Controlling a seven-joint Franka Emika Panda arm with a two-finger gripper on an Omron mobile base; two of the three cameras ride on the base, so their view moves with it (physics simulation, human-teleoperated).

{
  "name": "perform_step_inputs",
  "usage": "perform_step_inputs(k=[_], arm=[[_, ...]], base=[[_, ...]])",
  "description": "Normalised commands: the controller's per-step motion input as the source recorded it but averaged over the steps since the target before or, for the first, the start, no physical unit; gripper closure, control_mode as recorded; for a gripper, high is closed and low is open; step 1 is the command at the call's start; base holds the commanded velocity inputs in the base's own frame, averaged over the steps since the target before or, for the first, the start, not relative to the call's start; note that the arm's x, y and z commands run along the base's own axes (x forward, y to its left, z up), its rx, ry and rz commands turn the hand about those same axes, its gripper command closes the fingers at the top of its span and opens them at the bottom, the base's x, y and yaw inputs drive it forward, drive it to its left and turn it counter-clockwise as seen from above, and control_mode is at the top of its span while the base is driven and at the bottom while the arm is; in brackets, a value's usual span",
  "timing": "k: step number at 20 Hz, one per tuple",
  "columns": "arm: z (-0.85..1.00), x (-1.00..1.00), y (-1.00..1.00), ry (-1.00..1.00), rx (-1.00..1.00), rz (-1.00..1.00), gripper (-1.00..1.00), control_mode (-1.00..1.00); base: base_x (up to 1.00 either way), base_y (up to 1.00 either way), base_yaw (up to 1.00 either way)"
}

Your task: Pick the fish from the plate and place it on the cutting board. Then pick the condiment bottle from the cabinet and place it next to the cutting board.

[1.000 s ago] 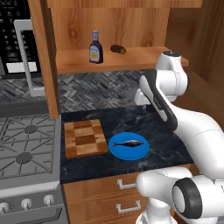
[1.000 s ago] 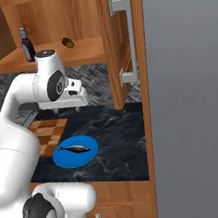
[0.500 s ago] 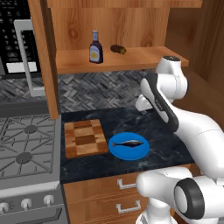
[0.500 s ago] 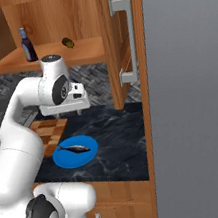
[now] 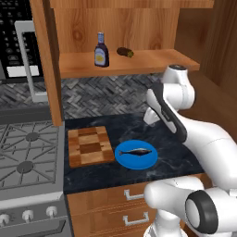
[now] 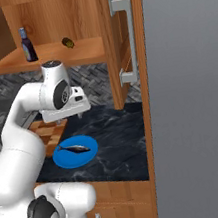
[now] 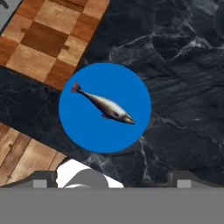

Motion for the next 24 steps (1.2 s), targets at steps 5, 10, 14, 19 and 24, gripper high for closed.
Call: perform_step_inputs(k=[5, 10, 14, 19, 24], arm=[[-0.31, 0.0, 0.05, 0.0, -0.08, 0.12, -1.0, -1.0], [-0.34, 0.0, 0.05, -0.01, -0.05, 0.1, -1.0, -1.0], [-0.35, 0.0, 0.02, -0.01, -0.01, 0.07, -1.0, -1.0], [-0.37, 0.0, 0.06, 0.0, 0.0, 0.08, -1.0, -1.0], [-0.37, 0.0, 0.09, -0.02, 0.0, 0.09, -1.0, -1.0]], base=[[0.0, 0.0, 0.0], [0.0, 0.0, 0.0], [0.0, 0.0, 0.0], [0.0, 0.0, 0.0], [0.0, 0.0, 0.0]])
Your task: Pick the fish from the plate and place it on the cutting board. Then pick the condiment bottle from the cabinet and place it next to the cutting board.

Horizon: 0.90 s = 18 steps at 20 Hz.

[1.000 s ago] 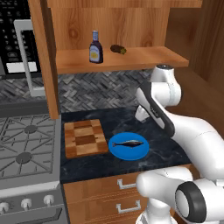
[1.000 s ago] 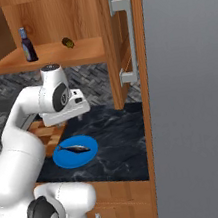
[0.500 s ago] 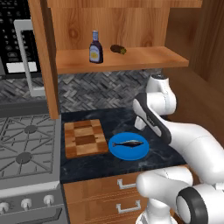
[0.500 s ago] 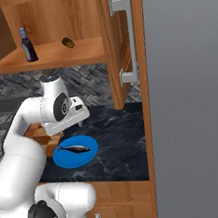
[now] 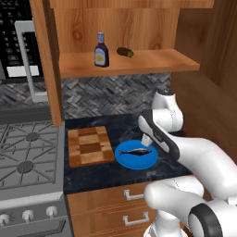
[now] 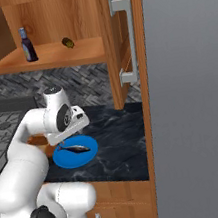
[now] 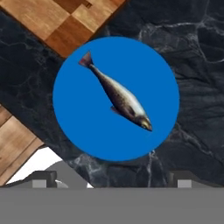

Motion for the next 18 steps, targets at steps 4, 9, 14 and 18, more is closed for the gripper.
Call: perform_step_inputs(k=[4, 9, 14, 18], arm=[[-0.29, 0.0, 0.12, -0.01, 0.0, 0.07, -1.0, -1.0], [-0.26, 0.01, 0.11, 0.0, 0.0, 0.06, -1.0, -1.0], [-0.22, 0.1, 0.06, 0.0, 0.0, 0.03, -1.0, -1.0], [-0.16, 0.21, 0.0, 0.0, 0.0, 0.0, -1.0, -1.0]], base=[[0.0, 0.0, 0.0], [0.0, 0.0, 0.0], [0.0, 0.0, 0.0], [0.0, 0.0, 0.0]])
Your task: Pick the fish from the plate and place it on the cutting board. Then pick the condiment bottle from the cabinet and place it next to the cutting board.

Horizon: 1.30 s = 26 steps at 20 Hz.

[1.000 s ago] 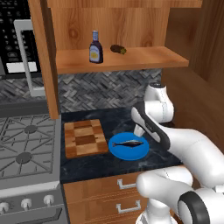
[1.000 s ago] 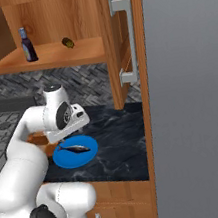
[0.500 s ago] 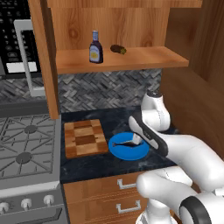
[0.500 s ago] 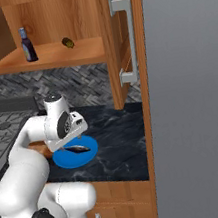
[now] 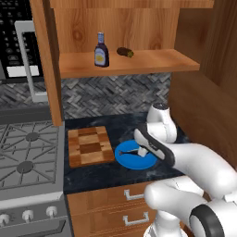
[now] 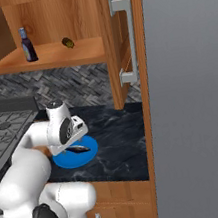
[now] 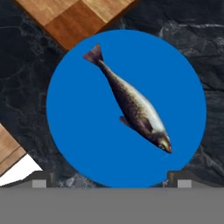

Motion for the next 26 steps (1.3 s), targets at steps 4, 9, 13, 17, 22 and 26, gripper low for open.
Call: perform_step_inputs(k=[4, 9, 13, 17, 22, 26], arm=[[-0.12, 0.23, 0.0, 0.0, 0.0, 0.0, -1.0, -1.0], [-0.05, 0.22, 0.0, 0.0, 0.0, 0.0, -1.0, -1.0], [-0.01, 0.19, 0.01, 0.0, 0.0, 0.0, -1.0, -1.0], [-0.08, 0.18, 0.11, 0.0, 0.0, 0.0, -1.0, -1.0], [-0.16, 0.14, 0.19, 0.0, 0.0, 0.0, -1.0, -1.0], [-0.21, 0.1, 0.21, 0.0, 0.0, 0.01, -1.0, -1.0]], base=[[0.0, 0.0, 0.0], [0.0, 0.0, 0.0], [0.0, 0.0, 0.0], [0.0, 0.0, 0.0], [0.0, 0.0, 0.0], [0.0, 0.0, 0.0]])
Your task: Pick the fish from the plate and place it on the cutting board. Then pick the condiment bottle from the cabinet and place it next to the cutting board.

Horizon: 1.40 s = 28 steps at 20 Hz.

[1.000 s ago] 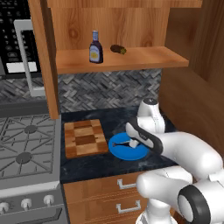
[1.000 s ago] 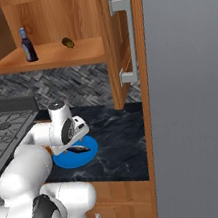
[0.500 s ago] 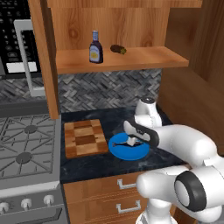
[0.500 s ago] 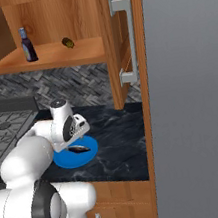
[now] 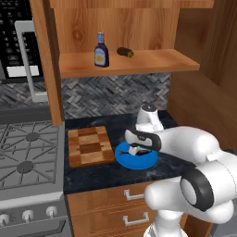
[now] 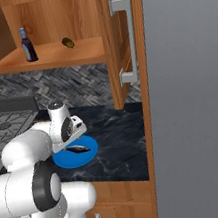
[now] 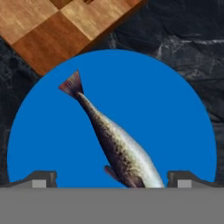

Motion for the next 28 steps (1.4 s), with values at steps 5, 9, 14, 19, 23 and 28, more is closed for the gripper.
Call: perform_step_inputs(k=[5, 9, 14, 19, 23, 28], arm=[[-0.27, 0.09, 0.08, 0.0, 0.0, 0.02, -1.0, -1.0], [-0.28, 0.11, 0.0, 0.0, 0.0, 0.03, -1.0, -1.0], [-0.23, 0.15, 0.0, 0.0, 0.0, 0.03, -1.0, -1.0], [-0.23, 0.16, 0.0, 0.0, 0.0, 0.02, -1.0, -1.0], [-0.25, 0.13, 0.01, 0.0, 0.0, 0.02, 1.0, -1.0], [-0.23, 0.08, 0.04, 0.0, 0.0, 0.02, 1.0, -1.0]], base=[[0.0, 0.0, 0.0], [0.0, 0.0, 0.0], [0.0, 0.0, 0.0], [0.0, 0.0, 0.0], [0.0, 0.0, 0.0], [0.0, 0.0, 0.0]])
